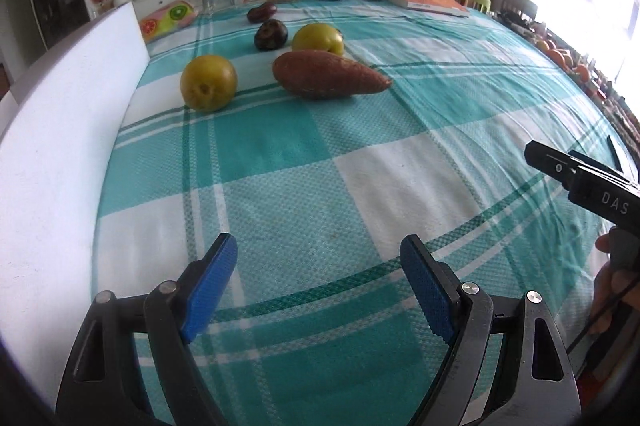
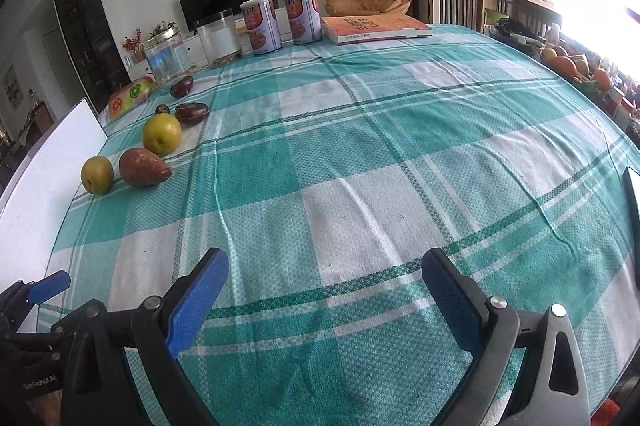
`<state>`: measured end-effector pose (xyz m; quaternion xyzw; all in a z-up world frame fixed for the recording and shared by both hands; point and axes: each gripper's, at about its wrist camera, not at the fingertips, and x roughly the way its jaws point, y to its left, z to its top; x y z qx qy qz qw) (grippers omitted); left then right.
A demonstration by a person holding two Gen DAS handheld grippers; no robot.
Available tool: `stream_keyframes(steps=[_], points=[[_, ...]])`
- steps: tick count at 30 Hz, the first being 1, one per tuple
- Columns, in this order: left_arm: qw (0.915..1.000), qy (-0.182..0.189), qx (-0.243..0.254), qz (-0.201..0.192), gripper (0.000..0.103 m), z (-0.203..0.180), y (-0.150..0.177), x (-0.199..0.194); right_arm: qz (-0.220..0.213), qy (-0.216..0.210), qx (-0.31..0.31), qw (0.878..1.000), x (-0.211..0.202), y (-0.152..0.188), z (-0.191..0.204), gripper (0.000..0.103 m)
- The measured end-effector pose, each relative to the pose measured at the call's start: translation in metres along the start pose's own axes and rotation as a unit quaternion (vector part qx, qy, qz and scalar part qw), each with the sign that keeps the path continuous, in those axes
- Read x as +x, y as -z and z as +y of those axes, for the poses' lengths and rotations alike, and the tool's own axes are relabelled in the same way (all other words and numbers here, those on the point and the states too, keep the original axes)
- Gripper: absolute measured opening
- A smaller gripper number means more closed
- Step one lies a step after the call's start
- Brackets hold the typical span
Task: Organize fruits
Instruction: 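Move both grippers back toward the yellow pears and sweet potato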
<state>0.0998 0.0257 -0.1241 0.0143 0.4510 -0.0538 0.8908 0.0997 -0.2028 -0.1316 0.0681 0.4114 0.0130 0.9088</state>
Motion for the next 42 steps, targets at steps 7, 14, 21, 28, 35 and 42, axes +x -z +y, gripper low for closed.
stream_keyframes(steps=[7, 14, 21, 28, 35, 42], points=[[0.9999, 0.008, -0.001, -0.008, 0.086, -0.002, 0.001, 0.003, 0.018, -0.003, 0.006, 1.000, 0.006, 0.002, -0.002, 0.097], [1.0000, -0.001, 0.001, -0.009, 0.088, -0.003, 0.000, 0.006, 0.024, -0.007, 0.011, 1.000, 0.007, 0.002, -0.003, 0.097], [1.0000, -0.002, 0.002, -0.009, 0.089, -0.002, 0.000, 0.006, 0.026, -0.009, 0.009, 1.000, 0.008, 0.002, -0.002, 0.098], [1.0000, -0.002, 0.002, -0.009, 0.089, -0.002, 0.000, 0.006, 0.028, -0.011, 0.008, 1.000, 0.009, 0.002, -0.001, 0.100], [0.9999, 0.009, -0.002, -0.010, 0.089, 0.001, 0.000, 0.005, 0.027, -0.013, 0.009, 1.000, 0.008, 0.002, -0.001, 0.101], [0.9942, 0.007, -0.108, -0.001, 0.089, 0.050, -0.028, 0.013, 0.029, -0.013, 0.006, 0.999, 0.009, 0.002, 0.000, 0.102]])
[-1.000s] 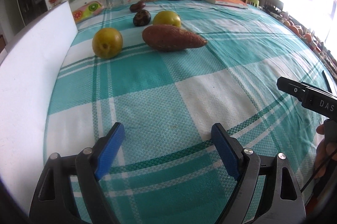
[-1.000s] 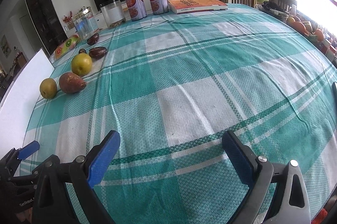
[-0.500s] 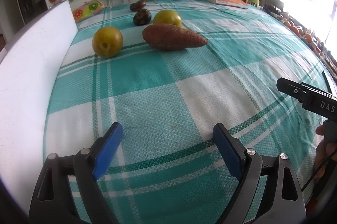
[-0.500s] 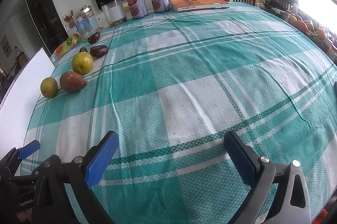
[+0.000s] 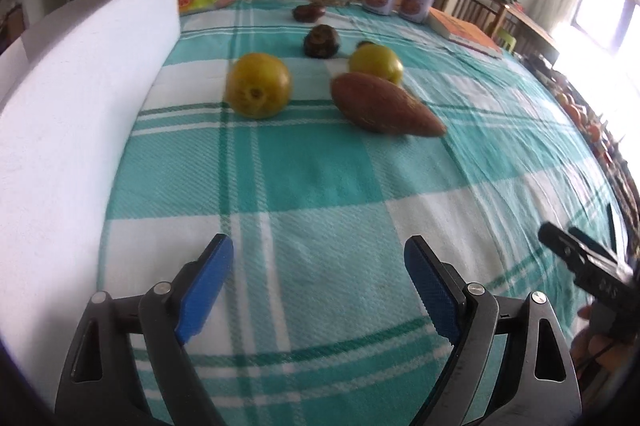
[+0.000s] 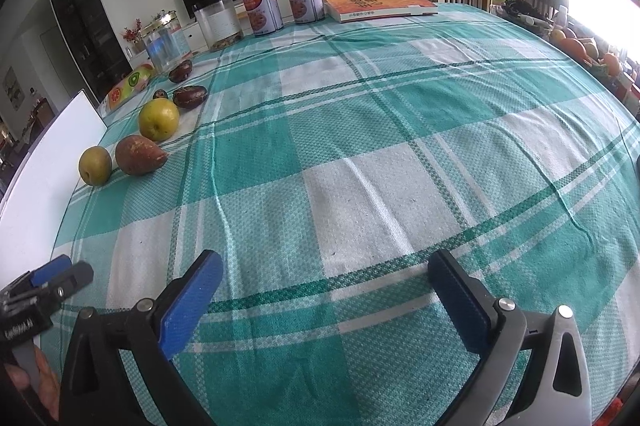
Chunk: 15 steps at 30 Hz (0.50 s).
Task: Organize fruits
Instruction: 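Move both grippers back toward the yellow pears and sweet potato, then grasp the yellow pear with the left gripper while the right grasps a dark brown date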
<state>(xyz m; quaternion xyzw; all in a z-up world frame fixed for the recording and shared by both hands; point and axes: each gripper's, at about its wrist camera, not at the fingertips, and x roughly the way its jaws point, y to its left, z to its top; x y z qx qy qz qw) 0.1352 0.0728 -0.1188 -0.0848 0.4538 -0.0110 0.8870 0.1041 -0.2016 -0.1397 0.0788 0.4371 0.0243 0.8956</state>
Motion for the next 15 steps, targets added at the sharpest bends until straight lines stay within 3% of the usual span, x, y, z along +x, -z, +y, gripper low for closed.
stream_keyframes(steps=[4, 10, 15], points=[[0.9980, -0.033, -0.049, -0.023, 0.087, 0.018, -0.030, 0.013, 0.000, -0.001, 0.000, 1.000, 0.000, 0.000, 0.000, 0.103], [0.9942, -0.087, -0.052, -0.035, 0.087, 0.031, -0.061, 0.041, 0.000, -0.002, 0.001, 1.000, 0.000, 0.000, -0.001, 0.103], [0.9939, -0.071, -0.065, -0.054, 0.088, 0.041, -0.076, 0.047, 0.001, 0.000, -0.001, 1.000, 0.000, -0.001, 0.000, 0.103]])
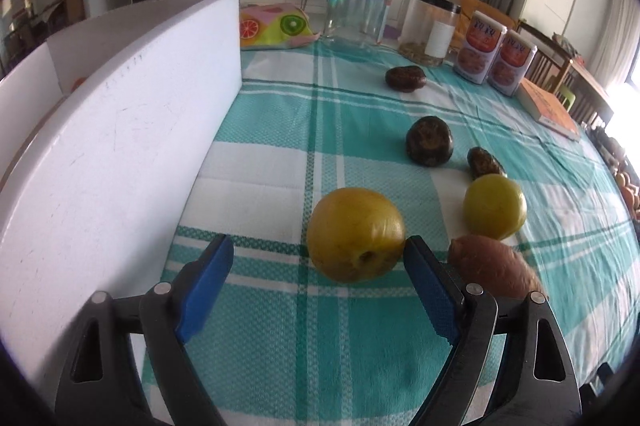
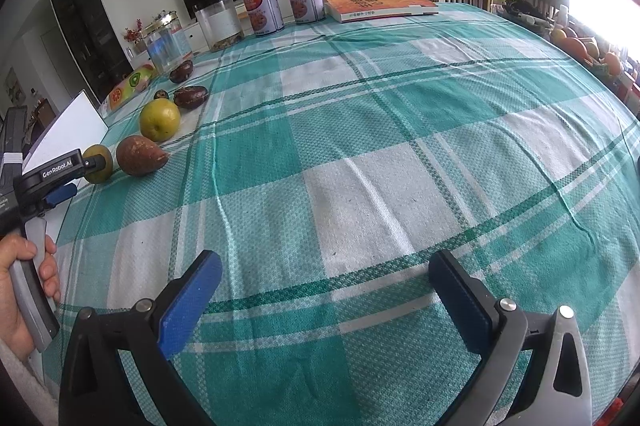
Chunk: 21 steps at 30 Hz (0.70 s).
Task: Organize fruits
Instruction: 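Grasp the yellow pear with the left gripper while the right grasps a dark brown date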
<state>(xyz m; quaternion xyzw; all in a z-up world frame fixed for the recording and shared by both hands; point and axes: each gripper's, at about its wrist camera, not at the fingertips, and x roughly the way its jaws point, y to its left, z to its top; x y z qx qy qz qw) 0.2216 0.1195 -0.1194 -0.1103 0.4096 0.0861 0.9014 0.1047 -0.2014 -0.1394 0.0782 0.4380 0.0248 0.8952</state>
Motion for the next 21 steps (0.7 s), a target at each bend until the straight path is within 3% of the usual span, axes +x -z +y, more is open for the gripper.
stream_keyframes(steps=[2, 3, 4, 7, 14, 18, 21], points=[[1.0000, 0.002, 0.008, -0.005, 0.085, -0.003, -0.002, 0.002, 0.000, 0.000, 0.000, 1.000, 0.000, 0.000, 0.000, 0.103], [0.9998, 0.017, 0.010, -0.008, 0.071, -0.004, -0.001, 0.001, 0.000, 0.000, 0.000, 1.000, 0.000, 0.000, 0.000, 0.103], [0.9992, 0.036, 0.011, -0.011, 0.050, -0.006, -0.001, -0.002, 0.000, 0.000, 0.000, 1.000, 0.000, 0.000, 0.000, 0.103], [0.9989, 0.016, 0.039, -0.019, 0.051, -0.015, 0.001, -0.007, 0.000, 0.000, 0.000, 1.000, 0.000, 0.000, 0.000, 0.103], [0.9980, 0.049, 0.039, 0.001, 0.050, -0.010, 0.038, -0.048, 0.000, 0.000, 0.000, 1.000, 0.000, 0.000, 0.000, 0.103], [0.9925, 0.086, 0.081, 0.030, 0.051, -0.019, 0.075, -0.075, 0.000, -0.001, 0.001, 1.000, 0.000, 0.000, 0.000, 0.103], [0.9891, 0.089, 0.114, 0.023, 0.056, -0.025, 0.094, -0.088, 0.000, -0.001, 0.001, 1.000, 0.000, 0.000, 0.000, 0.103]])
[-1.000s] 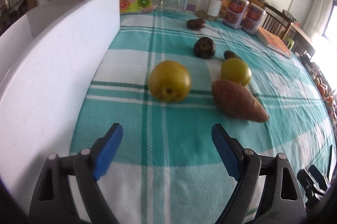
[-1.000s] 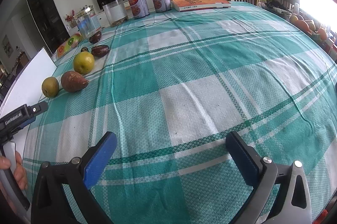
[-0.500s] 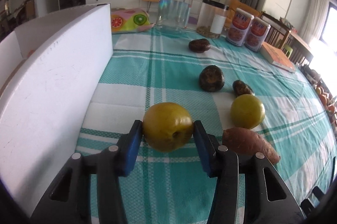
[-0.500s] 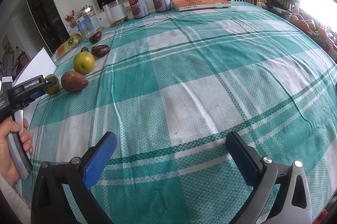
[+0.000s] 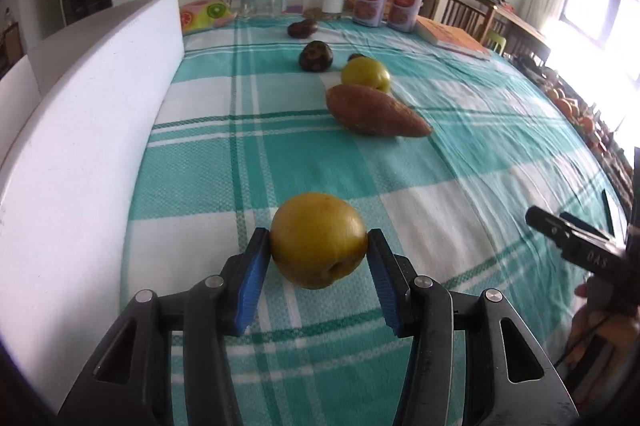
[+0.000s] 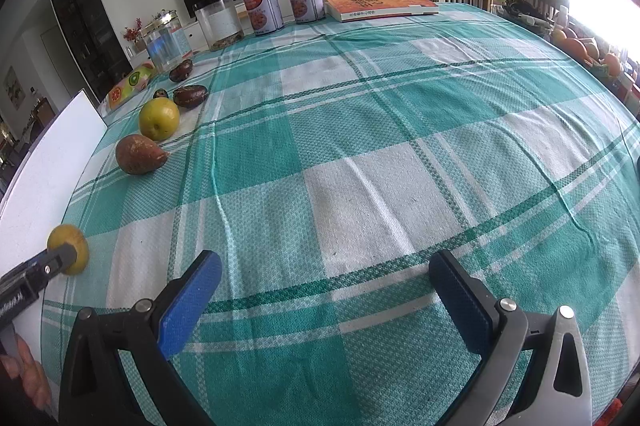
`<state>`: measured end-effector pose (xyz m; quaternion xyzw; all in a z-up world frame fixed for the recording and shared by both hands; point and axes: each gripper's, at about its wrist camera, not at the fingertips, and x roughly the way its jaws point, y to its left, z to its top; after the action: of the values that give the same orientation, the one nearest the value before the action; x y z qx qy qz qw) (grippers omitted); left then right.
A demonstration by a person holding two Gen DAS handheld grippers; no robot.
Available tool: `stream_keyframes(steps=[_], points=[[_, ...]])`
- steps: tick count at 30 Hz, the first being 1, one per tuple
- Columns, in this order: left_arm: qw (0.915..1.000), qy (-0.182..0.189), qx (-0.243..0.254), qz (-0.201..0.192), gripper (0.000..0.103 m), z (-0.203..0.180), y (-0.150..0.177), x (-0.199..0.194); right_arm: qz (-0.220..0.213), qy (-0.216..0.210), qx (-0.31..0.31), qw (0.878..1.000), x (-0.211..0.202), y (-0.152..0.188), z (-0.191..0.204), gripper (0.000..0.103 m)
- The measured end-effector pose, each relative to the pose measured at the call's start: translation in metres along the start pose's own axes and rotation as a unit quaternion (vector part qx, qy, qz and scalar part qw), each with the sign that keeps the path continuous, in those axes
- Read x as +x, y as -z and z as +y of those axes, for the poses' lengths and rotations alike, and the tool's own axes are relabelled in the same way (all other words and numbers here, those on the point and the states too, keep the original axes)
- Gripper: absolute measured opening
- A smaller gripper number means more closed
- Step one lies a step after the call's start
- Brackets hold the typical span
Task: Organize fruits
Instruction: 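Grasp the yellow pear with the left gripper while the right grasps a dark brown date, then carry pear and date over the white box and open both grippers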
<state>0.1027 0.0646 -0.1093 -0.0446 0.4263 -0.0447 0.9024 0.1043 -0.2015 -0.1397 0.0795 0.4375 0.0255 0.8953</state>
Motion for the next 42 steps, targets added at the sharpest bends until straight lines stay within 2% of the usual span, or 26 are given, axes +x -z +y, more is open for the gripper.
stream_keyframes(steps=[1, 3, 5, 7, 9, 12, 14, 15, 18, 20, 25, 26, 28, 31, 36, 39, 41, 42], points=[[0.9999, 0.000, 0.011, -0.001, 0.072, -0.003, 0.002, 0.000, 0.000, 0.000, 0.000, 1.000, 0.000, 0.000, 0.000, 0.103], [0.9993, -0.025, 0.029, -0.002, 0.083, -0.006, 0.005, 0.004, 0.002, -0.001, 0.000, 1.000, 0.000, 0.000, 0.001, 0.103], [0.9988, -0.033, 0.035, 0.010, 0.084, -0.005, 0.007, 0.013, 0.013, -0.004, -0.001, 1.000, 0.002, -0.004, 0.000, 0.103], [0.9993, -0.020, 0.025, 0.019, 0.084, -0.001, 0.009, 0.017, 0.041, -0.040, 0.011, 0.998, 0.008, -0.019, -0.001, 0.103], [0.9992, -0.029, 0.026, 0.013, 0.084, -0.003, 0.010, 0.018, 0.060, -0.091, 0.036, 0.993, 0.014, -0.048, 0.001, 0.103], [0.9977, -0.045, 0.046, 0.019, 0.088, -0.011, 0.011, 0.022, 0.081, -0.145, 0.054, 0.985, 0.034, -0.103, 0.023, 0.101], [0.9981, -0.040, 0.043, 0.021, 0.090, -0.009, 0.012, 0.022, 0.114, -0.179, 0.055, 0.976, 0.060, -0.137, 0.048, 0.080], [0.9982, -0.037, 0.042, 0.022, 0.090, -0.008, 0.012, 0.022, 0.122, -0.182, 0.049, 0.975, 0.072, -0.151, 0.061, 0.065], [0.9981, -0.038, 0.043, 0.022, 0.090, -0.009, 0.012, 0.022, 0.140, -0.172, 0.016, 0.975, 0.106, -0.180, 0.103, 0.064], [0.9982, -0.038, 0.042, 0.022, 0.091, -0.008, 0.012, 0.022, 0.156, -0.173, 0.015, 0.972, 0.126, -0.187, 0.122, 0.064], [0.9980, -0.040, 0.042, 0.022, 0.092, -0.009, 0.011, 0.023, 0.207, -0.138, -0.003, 0.968, 0.171, -0.187, 0.148, 0.064], [0.9980, -0.040, 0.042, 0.022, 0.092, -0.009, 0.011, 0.023, 0.206, -0.134, -0.008, 0.969, 0.175, -0.186, 0.151, 0.064], [0.9980, -0.040, 0.042, 0.022, 0.092, -0.009, 0.011, 0.023, 0.197, -0.124, -0.019, 0.972, 0.176, -0.188, 0.154, 0.047], [0.9980, -0.040, 0.042, 0.024, 0.092, -0.009, 0.011, 0.023, 0.180, -0.146, 0.025, 0.972, 0.167, -0.190, 0.133, 0.047], [0.9983, -0.036, 0.040, 0.023, 0.091, -0.008, 0.011, 0.022, 0.152, -0.157, 0.014, 0.976, 0.116, -0.178, 0.086, 0.047], [0.9987, -0.009, 0.039, 0.032, 0.091, -0.005, 0.012, 0.016, 0.146, -0.150, -0.024, 0.978, 0.072, -0.142, 0.065, 0.047], [0.9988, 0.020, 0.025, 0.035, 0.091, 0.001, 0.015, 0.008, 0.133, -0.150, -0.043, 0.979, 0.041, -0.109, 0.051, 0.047], [0.9990, 0.023, 0.020, 0.033, 0.090, 0.003, 0.017, 0.005, 0.128, -0.151, -0.047, 0.979, 0.028, -0.091, 0.046, 0.047]])
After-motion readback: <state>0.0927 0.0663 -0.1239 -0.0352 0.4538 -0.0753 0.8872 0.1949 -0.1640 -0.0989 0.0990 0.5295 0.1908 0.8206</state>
